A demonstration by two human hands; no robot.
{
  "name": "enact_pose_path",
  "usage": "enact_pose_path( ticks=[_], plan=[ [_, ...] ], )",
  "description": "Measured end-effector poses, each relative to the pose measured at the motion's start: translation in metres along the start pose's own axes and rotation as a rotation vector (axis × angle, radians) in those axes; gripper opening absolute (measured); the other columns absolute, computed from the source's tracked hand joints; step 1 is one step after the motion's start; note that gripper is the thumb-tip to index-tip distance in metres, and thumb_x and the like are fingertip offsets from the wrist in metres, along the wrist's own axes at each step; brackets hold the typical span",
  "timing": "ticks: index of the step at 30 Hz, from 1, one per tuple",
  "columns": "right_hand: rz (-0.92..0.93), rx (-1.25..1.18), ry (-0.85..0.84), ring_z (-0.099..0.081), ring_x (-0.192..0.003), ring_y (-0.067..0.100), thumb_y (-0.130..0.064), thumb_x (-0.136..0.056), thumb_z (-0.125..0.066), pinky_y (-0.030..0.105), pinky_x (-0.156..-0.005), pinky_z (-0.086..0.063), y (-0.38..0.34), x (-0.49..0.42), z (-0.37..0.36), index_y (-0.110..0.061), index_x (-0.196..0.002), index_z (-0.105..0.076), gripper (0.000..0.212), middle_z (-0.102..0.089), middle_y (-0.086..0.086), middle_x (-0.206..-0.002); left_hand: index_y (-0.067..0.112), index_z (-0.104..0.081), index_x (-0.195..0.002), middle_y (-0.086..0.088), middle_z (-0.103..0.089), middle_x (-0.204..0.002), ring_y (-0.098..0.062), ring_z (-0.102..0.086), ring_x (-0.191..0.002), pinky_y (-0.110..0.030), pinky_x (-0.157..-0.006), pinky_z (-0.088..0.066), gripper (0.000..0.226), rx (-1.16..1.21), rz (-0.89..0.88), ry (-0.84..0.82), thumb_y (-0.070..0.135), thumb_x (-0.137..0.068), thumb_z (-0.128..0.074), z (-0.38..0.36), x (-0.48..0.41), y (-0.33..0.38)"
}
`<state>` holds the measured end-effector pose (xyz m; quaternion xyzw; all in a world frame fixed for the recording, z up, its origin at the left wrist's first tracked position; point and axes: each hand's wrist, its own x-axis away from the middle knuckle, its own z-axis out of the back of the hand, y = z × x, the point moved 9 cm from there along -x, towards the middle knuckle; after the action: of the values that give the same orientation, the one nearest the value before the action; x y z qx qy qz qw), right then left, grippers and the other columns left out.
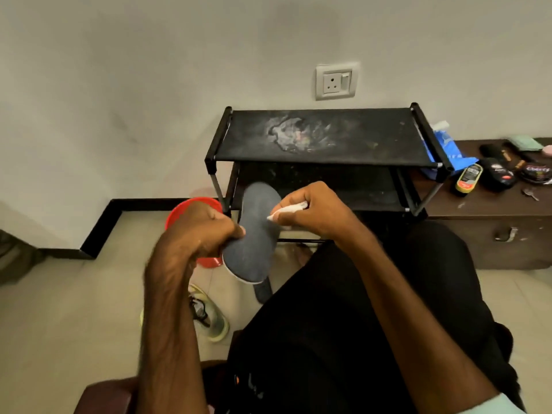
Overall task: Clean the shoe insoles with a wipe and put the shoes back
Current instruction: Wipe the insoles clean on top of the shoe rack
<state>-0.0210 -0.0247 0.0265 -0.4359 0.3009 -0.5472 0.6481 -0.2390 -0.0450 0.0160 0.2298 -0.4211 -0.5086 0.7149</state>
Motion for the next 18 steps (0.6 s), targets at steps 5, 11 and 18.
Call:
enact_pose_path(
  ticks=[5,11,18],
  plan=[
    [-0.091,0.161,-0.200,-0.068,-0.062,0.002,-0.021,-0.082,-0.085,0.015,-0.052,-0.050,0.022,-0.017,-0.042,-0.017,-0.086,-0.084,0.005,-0.078,-0.001,-0.075,0.009,-0.063,-0.065,-0.003,-0.057,-0.050,-0.012,-0.056,-0.041,-0.020,-0.041,-0.044,0.021,-0.220,0.197,-0.183,0.013,-0.077,-0.079,-0.031,-0.017,-0.039],
    [-0.301,0.335,-0.228,-0.072,-0.082,0.015,-0.020,-0.088,-0.079,0.026,-0.070,-0.058,0.091,-0.054,-0.076,-0.006,-0.098,-0.079,0.018,-0.077,0.007,-0.093,0.005,-0.065,-0.087,-0.009,-0.060,-0.076,-0.018,-0.059,-0.066,-0.023,-0.047,-0.051,0.008,-0.237,0.368,-0.267,0.007,-0.084,-0.071,-0.076,-0.058,-0.081],
    [-0.393,0.417,-0.189,-0.075,-0.073,0.017,-0.011,-0.083,-0.083,0.032,-0.069,-0.065,0.148,-0.114,-0.080,-0.004,-0.087,-0.075,0.011,-0.076,0.010,-0.086,0.002,-0.065,-0.092,-0.017,-0.066,-0.095,-0.025,-0.064,-0.081,-0.037,-0.089,-0.059,0.009,-0.146,0.468,-0.257,0.010,-0.093,-0.063,-0.143,-0.114,-0.118]
  ],
)
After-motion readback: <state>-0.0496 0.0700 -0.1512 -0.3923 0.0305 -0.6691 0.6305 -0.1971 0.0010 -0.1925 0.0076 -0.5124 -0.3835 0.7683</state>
